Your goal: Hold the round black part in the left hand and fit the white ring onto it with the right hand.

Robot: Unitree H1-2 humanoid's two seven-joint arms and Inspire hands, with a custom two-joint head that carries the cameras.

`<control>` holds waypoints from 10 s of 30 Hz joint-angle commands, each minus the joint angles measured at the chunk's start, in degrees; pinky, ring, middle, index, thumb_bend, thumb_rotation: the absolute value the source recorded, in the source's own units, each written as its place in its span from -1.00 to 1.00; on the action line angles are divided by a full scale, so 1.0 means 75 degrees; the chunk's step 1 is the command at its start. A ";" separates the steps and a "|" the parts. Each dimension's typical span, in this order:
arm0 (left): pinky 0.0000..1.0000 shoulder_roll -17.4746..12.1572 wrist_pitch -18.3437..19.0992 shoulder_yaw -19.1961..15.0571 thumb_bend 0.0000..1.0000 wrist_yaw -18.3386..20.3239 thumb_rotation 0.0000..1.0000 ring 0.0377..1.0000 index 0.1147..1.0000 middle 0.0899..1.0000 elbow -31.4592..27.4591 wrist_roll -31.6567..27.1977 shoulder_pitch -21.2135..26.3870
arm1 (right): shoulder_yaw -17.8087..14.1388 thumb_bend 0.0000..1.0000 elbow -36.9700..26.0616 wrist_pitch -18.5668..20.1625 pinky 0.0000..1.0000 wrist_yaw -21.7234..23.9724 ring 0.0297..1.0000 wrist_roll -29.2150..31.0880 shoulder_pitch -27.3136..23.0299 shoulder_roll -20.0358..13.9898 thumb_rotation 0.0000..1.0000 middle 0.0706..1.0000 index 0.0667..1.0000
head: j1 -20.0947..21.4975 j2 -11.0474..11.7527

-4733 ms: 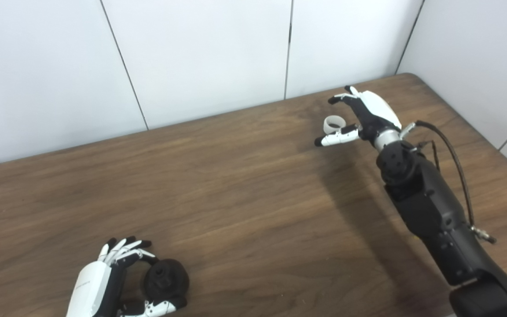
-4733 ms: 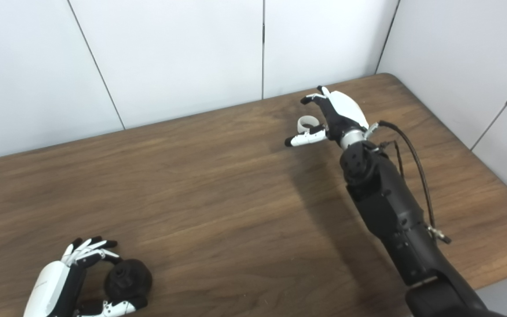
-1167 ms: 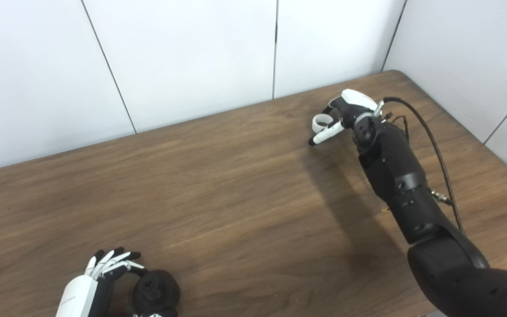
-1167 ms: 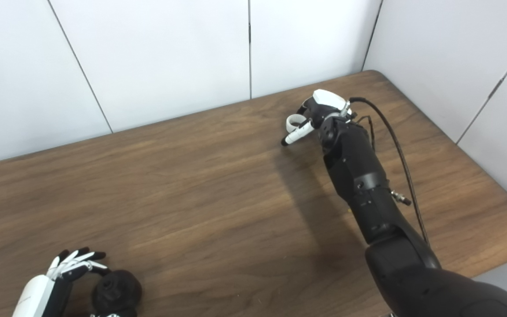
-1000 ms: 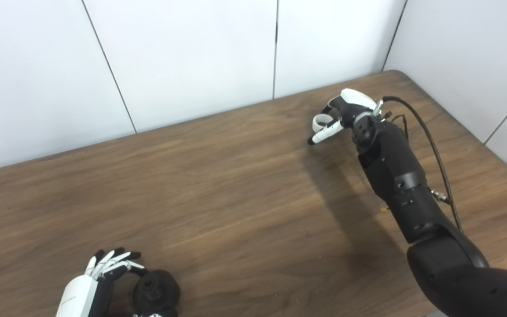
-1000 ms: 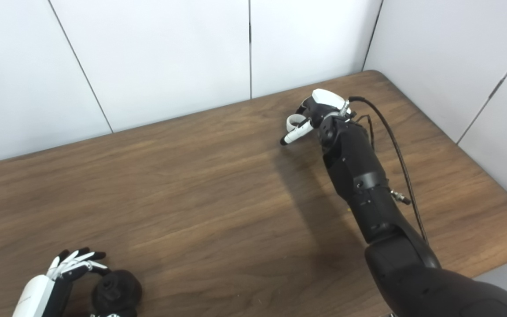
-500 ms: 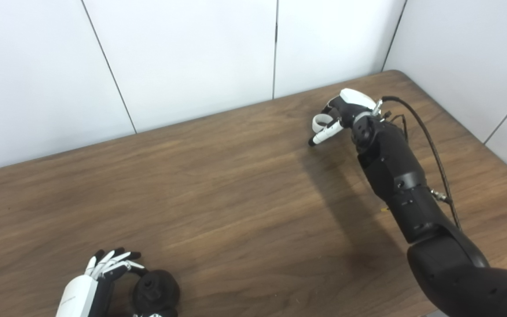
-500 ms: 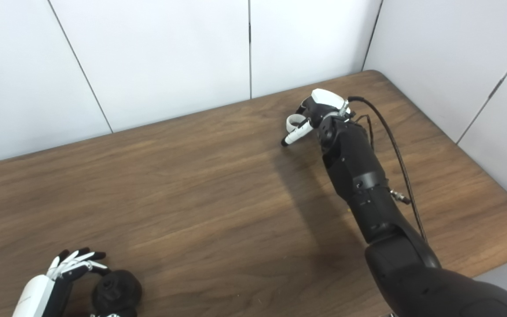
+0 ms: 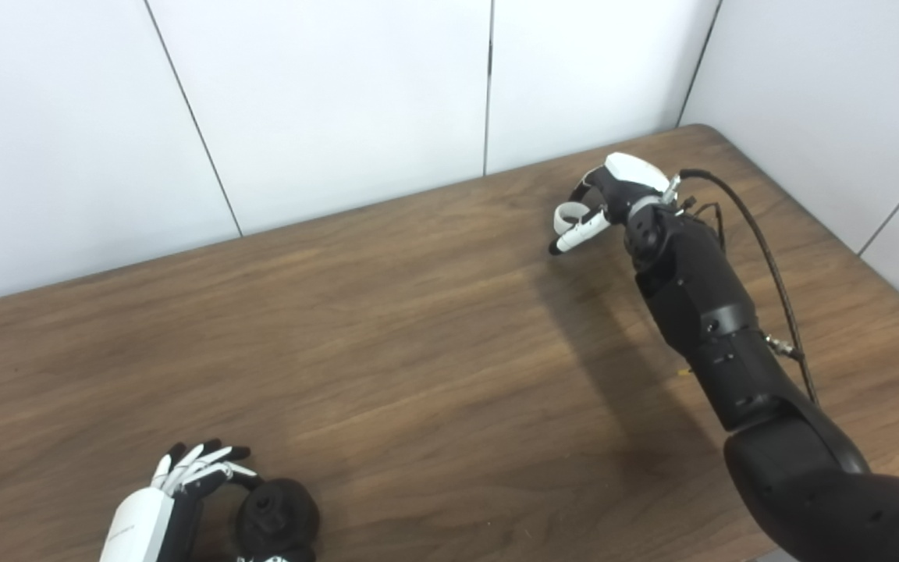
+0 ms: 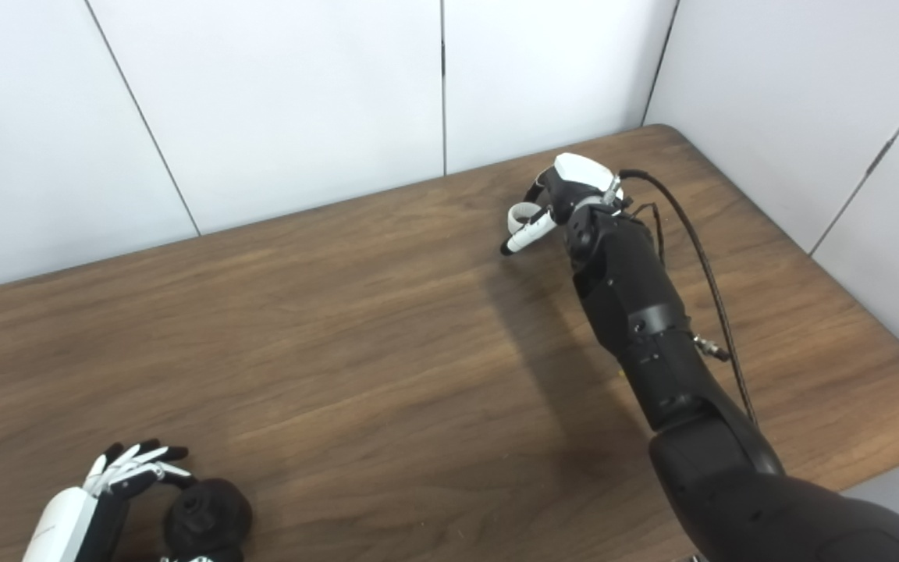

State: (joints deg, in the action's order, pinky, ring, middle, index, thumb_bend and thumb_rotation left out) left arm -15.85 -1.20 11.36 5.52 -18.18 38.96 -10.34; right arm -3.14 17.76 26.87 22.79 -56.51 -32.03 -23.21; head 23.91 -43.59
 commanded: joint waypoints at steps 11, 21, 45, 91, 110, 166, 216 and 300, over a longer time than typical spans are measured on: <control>1.00 -0.0069 -0.0125 -0.0071 0.03 -0.0060 -0.89 0.80 -0.16 0.56 -0.0292 0.0055 0.0069 | -0.0038 0.63 -0.0223 0.0005 0.99 -0.0172 0.99 0.0000 -0.0318 -0.0328 -0.41 0.84 0.31 | -0.0003 -0.0036; 1.00 -0.0043 -0.0083 -0.0090 0.03 -0.0010 -0.89 0.81 -0.16 0.56 -0.0342 0.0046 0.0054 | 0.0078 0.61 -0.0209 0.0005 0.96 -0.0194 0.97 -0.0017 -0.0264 -0.0376 -0.40 0.82 0.30 | -0.0004 -0.0046; 1.00 -0.0026 -0.0112 -0.0149 0.03 0.0060 -0.89 0.81 -0.16 0.55 -0.0402 0.0064 0.0042 | 0.0049 0.58 -0.0222 0.0005 1.00 -0.0363 0.98 0.0164 -0.0170 -0.0242 -0.45 0.80 0.23 | 0.0018 -0.0088; 1.00 0.0073 -0.0093 -0.0140 0.03 0.0115 -0.89 0.81 -0.16 0.56 -0.0422 0.0150 0.0044 | 0.0494 0.04 -0.0685 0.0001 1.00 -0.0873 0.92 0.1085 0.0112 -0.0539 -0.72 0.66 -0.10 | -0.0190 -0.0100; 1.00 0.0469 -0.0010 0.0143 0.04 0.0083 -0.89 0.80 -0.16 0.54 -0.0400 0.0618 0.0038 | 0.1571 0.05 -0.3713 -0.0008 1.00 0.0387 0.86 0.1379 0.0734 -0.0651 -0.73 0.64 -0.10 | -0.1574 -0.0157; 1.00 0.1425 0.0350 0.1088 0.03 -0.0438 -0.89 0.81 -0.16 0.56 0.0325 0.1947 0.0509 | 0.3231 0.04 -0.7863 -0.0419 1.00 0.2700 0.93 0.1420 0.2107 0.1159 -0.72 0.70 -0.11 | -0.3524 -0.0545; 1.00 0.1538 0.0656 0.1377 0.04 -0.0395 -0.89 0.81 -0.16 0.55 0.0214 0.2130 0.0578 | 0.3420 0.05 -0.7111 -0.0694 1.00 0.2491 0.92 0.1515 0.2453 0.1360 -0.73 0.69 -0.11 | -0.3712 -0.0796; 1.00 0.1597 0.0635 0.1409 0.04 -0.0334 -0.89 0.81 -0.16 0.54 0.0064 0.2179 0.0566 | 0.3496 0.05 -0.6531 -0.0996 1.00 0.2081 0.89 0.1636 0.2738 0.1028 -0.73 0.66 -0.11 | -0.3651 -0.1005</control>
State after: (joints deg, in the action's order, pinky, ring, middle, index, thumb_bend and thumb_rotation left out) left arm -4.09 3.95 22.17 4.56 -15.96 54.69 -7.13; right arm 23.73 -30.40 21.24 39.83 -44.41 -10.88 -14.95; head -3.43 -51.06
